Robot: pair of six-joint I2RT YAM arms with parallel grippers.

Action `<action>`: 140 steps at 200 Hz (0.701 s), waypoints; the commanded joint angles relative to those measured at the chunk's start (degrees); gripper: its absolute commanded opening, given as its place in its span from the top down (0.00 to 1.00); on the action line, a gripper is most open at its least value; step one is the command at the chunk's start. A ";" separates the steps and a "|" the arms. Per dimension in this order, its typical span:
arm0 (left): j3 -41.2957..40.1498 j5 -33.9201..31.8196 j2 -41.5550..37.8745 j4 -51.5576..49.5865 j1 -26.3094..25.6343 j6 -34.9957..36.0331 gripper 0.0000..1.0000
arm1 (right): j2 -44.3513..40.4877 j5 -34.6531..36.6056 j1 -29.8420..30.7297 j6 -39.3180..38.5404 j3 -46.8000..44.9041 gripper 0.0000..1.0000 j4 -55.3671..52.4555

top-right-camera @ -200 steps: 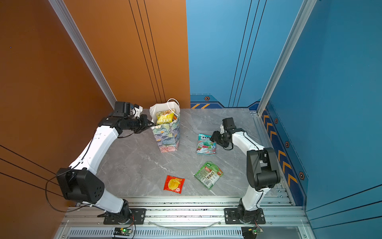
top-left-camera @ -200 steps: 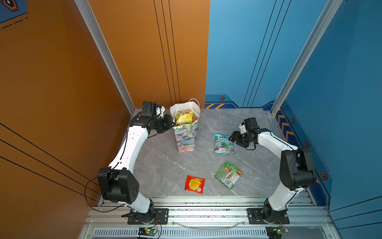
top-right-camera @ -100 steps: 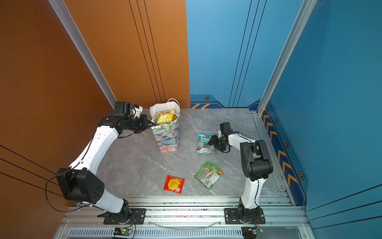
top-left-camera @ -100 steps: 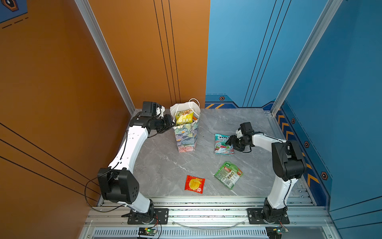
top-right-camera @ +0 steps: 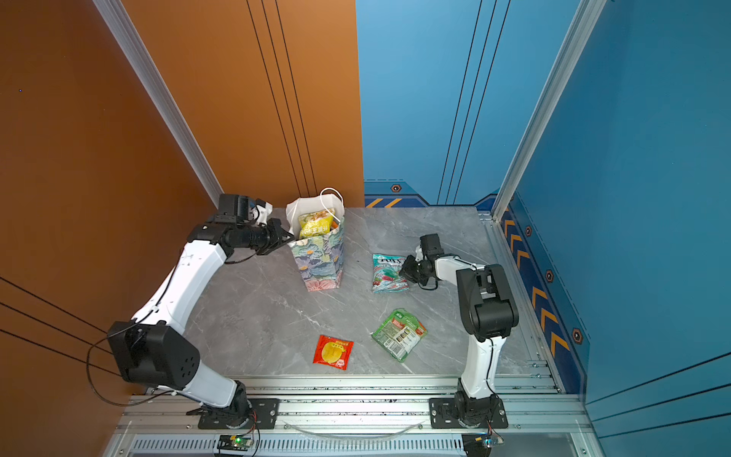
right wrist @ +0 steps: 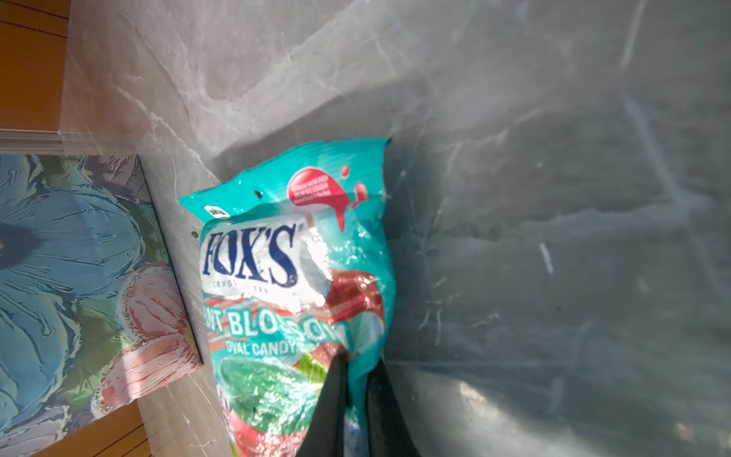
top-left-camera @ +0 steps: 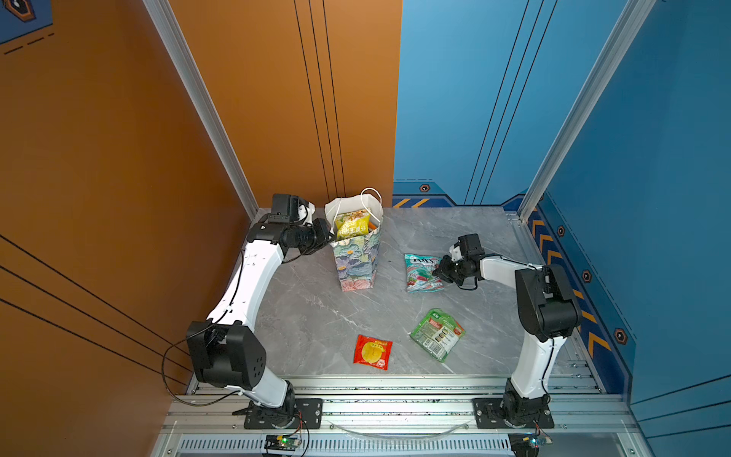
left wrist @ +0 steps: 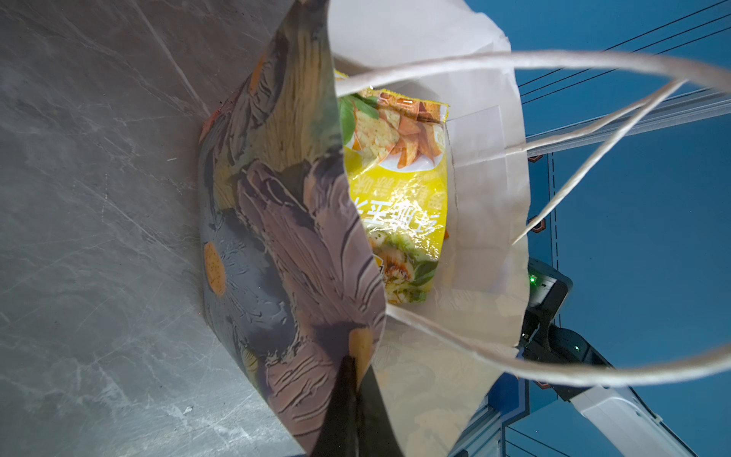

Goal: Place the snacks into the paper bag
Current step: Pick up the snack at the center of the table.

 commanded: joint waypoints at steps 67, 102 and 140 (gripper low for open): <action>0.32 2.45 -1.99 0.25 0.42 -0.10 1.00 | -10.68 2.04 3.02 0.04 7.33 1.00 -7.25; 0.32 2.51 -2.02 0.24 0.51 -0.04 1.00 | -15.21 3.76 4.49 0.02 14.43 1.00 -10.91; 0.14 2.56 -2.09 0.24 0.51 -0.01 1.00 | -17.13 5.45 6.59 0.18 23.90 1.00 -13.63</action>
